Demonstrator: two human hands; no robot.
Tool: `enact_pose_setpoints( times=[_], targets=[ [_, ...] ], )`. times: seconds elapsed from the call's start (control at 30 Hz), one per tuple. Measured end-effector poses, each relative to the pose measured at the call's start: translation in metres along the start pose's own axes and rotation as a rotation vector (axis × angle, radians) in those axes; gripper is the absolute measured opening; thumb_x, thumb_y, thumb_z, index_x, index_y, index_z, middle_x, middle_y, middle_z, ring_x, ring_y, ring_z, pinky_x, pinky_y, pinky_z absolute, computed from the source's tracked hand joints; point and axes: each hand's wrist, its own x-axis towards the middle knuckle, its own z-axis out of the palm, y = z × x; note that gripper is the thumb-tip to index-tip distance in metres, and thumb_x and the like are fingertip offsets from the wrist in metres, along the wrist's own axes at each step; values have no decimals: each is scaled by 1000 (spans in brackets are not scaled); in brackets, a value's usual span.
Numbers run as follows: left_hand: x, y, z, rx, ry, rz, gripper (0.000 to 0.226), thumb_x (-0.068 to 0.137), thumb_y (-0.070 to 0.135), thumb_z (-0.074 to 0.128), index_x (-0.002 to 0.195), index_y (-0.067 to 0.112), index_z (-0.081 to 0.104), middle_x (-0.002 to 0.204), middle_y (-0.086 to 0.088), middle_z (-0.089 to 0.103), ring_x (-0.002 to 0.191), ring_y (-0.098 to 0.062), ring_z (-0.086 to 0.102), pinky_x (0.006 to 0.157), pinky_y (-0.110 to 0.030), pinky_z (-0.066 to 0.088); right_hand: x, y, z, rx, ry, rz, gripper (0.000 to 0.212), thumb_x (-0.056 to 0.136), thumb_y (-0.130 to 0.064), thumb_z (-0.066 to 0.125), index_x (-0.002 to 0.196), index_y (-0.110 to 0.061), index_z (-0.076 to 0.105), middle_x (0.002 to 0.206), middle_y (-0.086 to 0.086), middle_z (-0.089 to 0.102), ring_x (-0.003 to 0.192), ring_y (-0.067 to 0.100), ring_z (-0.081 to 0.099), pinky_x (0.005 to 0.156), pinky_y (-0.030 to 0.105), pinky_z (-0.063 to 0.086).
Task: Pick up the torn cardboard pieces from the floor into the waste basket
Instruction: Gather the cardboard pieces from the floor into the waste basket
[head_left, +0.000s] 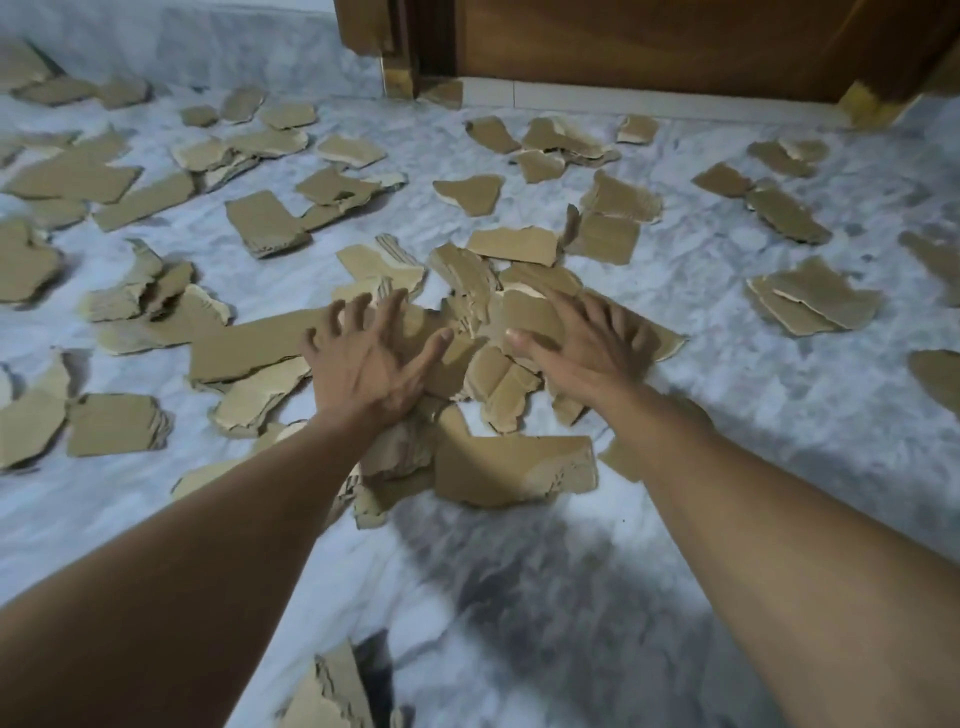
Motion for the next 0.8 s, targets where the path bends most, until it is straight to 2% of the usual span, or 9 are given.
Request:
enact_pose_setpoints(
  times=[0.07, 0.13, 0.2, 0.27, 0.4, 0.5, 0.57, 0.67, 0.8],
  targets=[
    [8, -9, -9, 35, 46, -102, 106, 66, 102, 17, 154, 42, 20, 166, -10, 18, 151, -42, 8, 113, -70, 12, 1, -2, -1, 0, 67, 23, 108, 67, -101, 35, 157, -51, 3, 171, 1, -9, 156, 34, -9, 118, 71, 3],
    [18, -28, -14, 59, -81, -231, 122, 55, 108, 18, 157, 44, 1, 168, -14, -3, 149, -51, -10, 110, -77, 0, 2, 5, -6, -29, 84, 148, 120, 56, -108, 29, 156, -52, -8, 168, 8, -23, 152, 43, -19, 112, 77, -9],
    [25, -48, -13, 26, -249, -304, 134, 44, 112, 14, 157, 44, -5, 166, -20, -12, 147, -54, -14, 111, -78, -1, 3, 13, -10, -18, 31, 275, 125, 51, -110, 23, 155, -51, -13, 166, 15, -26, 149, 50, -23, 108, 81, -12],
    [26, -53, -13, 44, -350, -287, 136, 41, 112, 9, 158, 42, 1, 166, -22, -4, 148, -54, -7, 112, -76, 3, 2, 15, -11, -19, -41, 295, 121, 57, -108, 18, 157, -48, -10, 166, 19, -21, 149, 52, -21, 108, 79, -13],
    [18, -37, -21, 43, -338, -177, 134, 43, 111, 13, 156, 40, 15, 160, -14, 24, 146, -47, 15, 112, -69, 21, 0, -3, -7, -25, -45, 206, 107, 73, -99, 14, 161, -39, 1, 170, 14, -10, 154, 44, -12, 114, 74, -9],
    [13, -39, -27, 68, -369, -206, 143, 37, 113, 21, 158, 37, 10, 164, -19, 15, 150, -47, 3, 115, -71, 7, -3, -25, -1, 30, -43, 56, 93, 87, -87, 18, 162, -34, 8, 171, 6, 3, 156, 34, -1, 118, 69, -5],
    [6, -40, -32, 93, -455, -218, 143, 37, 111, 31, 157, 36, 12, 164, -21, 10, 149, -50, 6, 116, -70, 11, -4, -44, 5, 65, -32, -21, 87, 92, -81, 26, 162, -32, 12, 170, 5, 16, 155, 33, 11, 120, 63, 5],
    [2, -37, -42, 68, -392, -264, 129, 38, 103, 51, 143, 30, 37, 145, -17, 35, 133, -44, 32, 104, -57, 39, -7, -76, 10, 77, -23, -62, 82, 94, -72, 40, 161, -31, 15, 165, 7, 24, 147, 39, 23, 115, 56, 23],
    [11, -35, -54, -110, -434, -409, 104, 49, 77, 81, 130, 19, 50, 115, -9, 38, 124, -38, 38, 86, -42, 40, -15, -104, 15, 319, -87, -44, 92, 92, -60, 60, 162, -28, 10, 161, 9, 32, 142, 36, 37, 110, 46, 39]
  ],
)
